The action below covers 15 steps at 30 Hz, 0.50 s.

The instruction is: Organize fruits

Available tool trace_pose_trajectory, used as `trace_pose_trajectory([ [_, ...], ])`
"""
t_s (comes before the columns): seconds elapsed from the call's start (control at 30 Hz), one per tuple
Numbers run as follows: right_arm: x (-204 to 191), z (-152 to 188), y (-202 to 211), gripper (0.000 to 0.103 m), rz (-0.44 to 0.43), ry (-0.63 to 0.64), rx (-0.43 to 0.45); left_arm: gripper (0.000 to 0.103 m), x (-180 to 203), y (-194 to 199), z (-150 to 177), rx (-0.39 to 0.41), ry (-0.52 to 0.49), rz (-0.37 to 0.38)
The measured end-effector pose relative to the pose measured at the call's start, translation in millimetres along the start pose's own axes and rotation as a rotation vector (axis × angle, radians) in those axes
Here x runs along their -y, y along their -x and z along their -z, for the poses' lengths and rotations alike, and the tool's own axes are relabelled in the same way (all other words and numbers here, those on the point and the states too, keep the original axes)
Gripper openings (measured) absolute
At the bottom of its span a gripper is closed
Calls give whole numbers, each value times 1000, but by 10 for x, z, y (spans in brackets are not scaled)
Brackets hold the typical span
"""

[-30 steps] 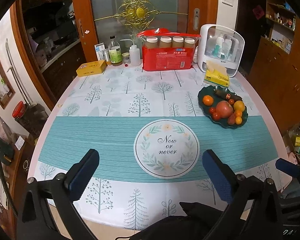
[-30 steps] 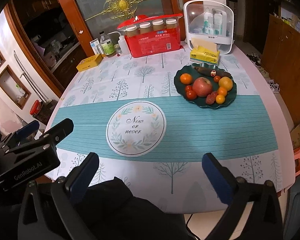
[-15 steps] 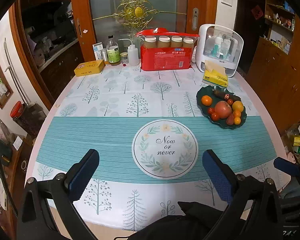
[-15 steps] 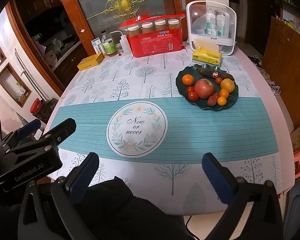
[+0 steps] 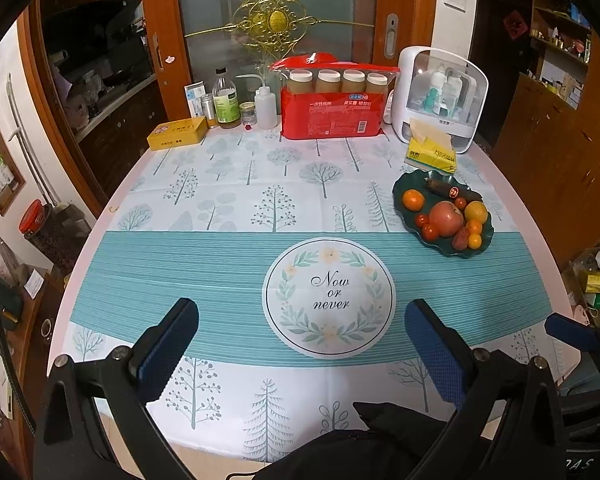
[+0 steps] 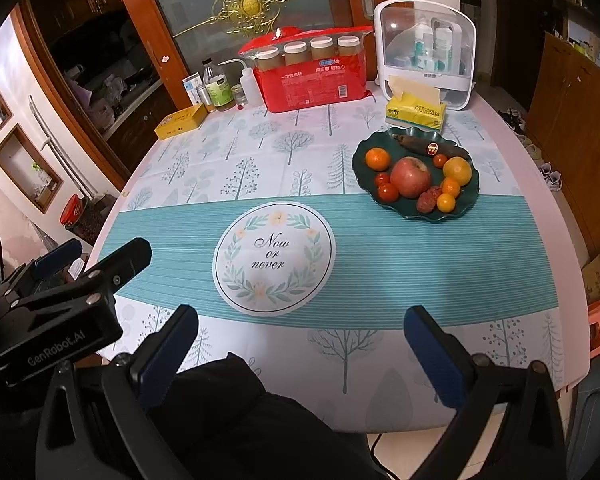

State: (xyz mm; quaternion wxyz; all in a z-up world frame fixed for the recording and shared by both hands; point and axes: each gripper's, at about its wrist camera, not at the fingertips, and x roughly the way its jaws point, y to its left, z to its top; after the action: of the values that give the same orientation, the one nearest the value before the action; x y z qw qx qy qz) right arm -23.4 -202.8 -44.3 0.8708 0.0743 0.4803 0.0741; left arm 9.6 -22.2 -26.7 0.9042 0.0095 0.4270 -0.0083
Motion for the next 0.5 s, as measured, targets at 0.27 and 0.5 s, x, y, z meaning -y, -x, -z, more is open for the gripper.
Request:
trace_pose_trajectory([
  [0.27, 12, 5, -57, 103, 3, 3, -7, 102, -6, 2, 2, 0, -1, 0],
  [0.5, 13, 7, -59, 103, 1, 4, -9, 102, -3, -1, 1, -1, 0, -1],
])
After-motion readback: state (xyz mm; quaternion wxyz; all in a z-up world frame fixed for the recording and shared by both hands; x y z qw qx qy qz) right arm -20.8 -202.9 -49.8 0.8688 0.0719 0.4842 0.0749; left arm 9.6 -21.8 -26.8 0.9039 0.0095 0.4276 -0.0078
